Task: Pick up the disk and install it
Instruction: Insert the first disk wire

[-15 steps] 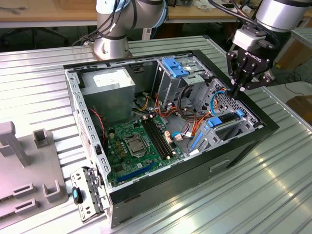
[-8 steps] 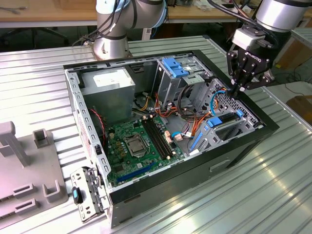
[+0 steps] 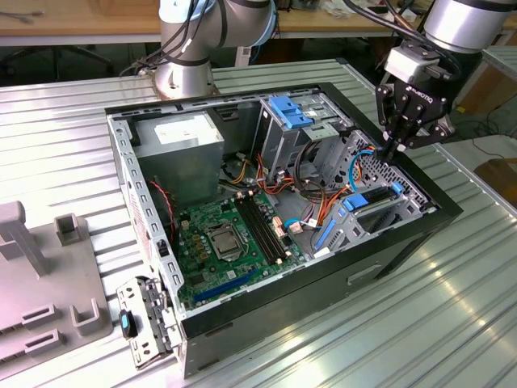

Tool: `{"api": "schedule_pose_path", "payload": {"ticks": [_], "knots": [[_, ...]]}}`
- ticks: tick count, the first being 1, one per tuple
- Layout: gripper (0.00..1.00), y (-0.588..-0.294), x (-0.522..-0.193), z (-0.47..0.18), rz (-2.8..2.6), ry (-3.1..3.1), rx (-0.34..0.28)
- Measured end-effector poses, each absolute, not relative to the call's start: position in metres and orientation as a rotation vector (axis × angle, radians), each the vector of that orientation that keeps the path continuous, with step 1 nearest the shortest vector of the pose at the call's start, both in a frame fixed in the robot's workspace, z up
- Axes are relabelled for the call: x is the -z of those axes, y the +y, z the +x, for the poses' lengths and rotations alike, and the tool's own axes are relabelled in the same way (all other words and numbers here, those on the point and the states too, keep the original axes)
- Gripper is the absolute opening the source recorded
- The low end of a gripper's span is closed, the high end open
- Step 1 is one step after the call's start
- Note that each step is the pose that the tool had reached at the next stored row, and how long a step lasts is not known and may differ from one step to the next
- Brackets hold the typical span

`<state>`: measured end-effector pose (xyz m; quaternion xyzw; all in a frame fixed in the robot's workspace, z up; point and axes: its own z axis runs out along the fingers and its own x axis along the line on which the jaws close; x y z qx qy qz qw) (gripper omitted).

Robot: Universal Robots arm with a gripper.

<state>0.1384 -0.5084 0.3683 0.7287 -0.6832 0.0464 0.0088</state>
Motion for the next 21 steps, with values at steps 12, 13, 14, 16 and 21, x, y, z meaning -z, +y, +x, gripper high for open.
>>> {"api": "schedule_pose_path", "payload": {"ticks": [12,13,14,16,21], "knots": [[0.16,-0.517,-0.363,0.137,2.249,-2.161,-0.145],[0.16,-0.517,-0.362,0.135,2.243,-2.167,-0.145],[0.16,-0.517,-0.361,0.135,2.239,-2.172,-0.145],[0.16,-0.517,-0.358,0.131,2.224,-2.186,-0.144],[0.16,-0.518,-0.355,0.125,2.211,-2.199,-0.144]]}}
